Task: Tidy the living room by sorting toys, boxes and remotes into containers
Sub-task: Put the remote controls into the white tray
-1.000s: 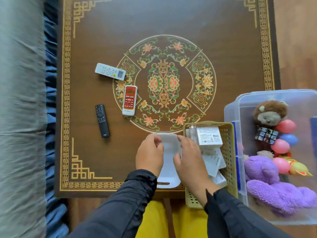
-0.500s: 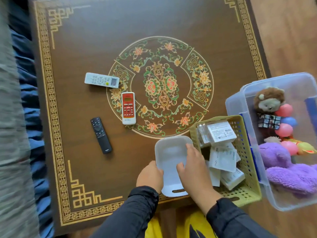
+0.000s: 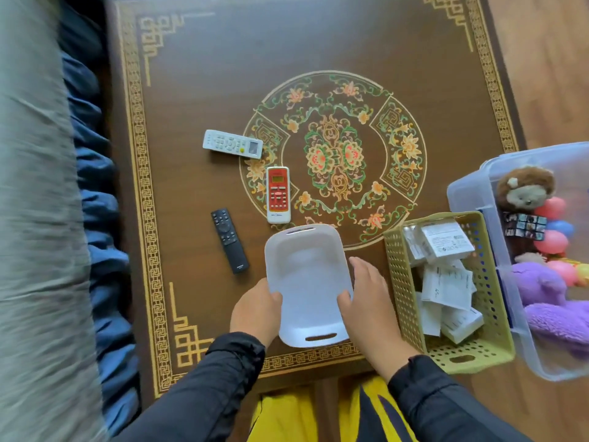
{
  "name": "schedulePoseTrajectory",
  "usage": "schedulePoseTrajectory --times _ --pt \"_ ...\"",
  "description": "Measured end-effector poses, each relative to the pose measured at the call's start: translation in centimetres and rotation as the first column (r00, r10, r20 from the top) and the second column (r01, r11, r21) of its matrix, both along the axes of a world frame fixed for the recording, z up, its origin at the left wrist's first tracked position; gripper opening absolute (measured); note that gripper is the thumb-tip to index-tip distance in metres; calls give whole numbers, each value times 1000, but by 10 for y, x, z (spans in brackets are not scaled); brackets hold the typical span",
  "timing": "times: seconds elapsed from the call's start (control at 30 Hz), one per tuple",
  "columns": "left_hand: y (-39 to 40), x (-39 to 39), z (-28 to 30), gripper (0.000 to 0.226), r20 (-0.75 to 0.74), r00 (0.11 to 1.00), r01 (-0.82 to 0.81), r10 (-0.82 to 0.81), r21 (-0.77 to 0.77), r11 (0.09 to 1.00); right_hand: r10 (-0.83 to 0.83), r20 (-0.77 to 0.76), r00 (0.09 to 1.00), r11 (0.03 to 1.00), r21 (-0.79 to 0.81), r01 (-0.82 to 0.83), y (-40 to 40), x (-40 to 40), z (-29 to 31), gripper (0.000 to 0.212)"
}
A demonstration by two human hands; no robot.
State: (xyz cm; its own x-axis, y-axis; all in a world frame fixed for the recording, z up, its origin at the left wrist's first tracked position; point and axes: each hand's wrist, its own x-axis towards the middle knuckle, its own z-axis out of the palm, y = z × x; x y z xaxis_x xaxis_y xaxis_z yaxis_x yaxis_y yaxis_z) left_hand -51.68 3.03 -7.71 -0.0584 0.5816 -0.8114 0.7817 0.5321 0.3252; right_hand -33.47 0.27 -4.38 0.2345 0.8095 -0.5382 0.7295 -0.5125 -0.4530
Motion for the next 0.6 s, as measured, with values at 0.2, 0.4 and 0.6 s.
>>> schedulePoseTrajectory --times 0.2,0.4,0.6 --pt "-4 -45 23 21 21 990 -138 137 65 988 73 -148 986 997 47 -67 22 -40 9 41" --pt "-18 -75 25 19 0 953 -300 302 100 949 138 -208 968 990 1 -141 52 -67 -3 19" --pt "-32 -108 27 17 -87 916 -380 391 118 917 194 -287 938 980 14 -199 70 -102 -11 33"
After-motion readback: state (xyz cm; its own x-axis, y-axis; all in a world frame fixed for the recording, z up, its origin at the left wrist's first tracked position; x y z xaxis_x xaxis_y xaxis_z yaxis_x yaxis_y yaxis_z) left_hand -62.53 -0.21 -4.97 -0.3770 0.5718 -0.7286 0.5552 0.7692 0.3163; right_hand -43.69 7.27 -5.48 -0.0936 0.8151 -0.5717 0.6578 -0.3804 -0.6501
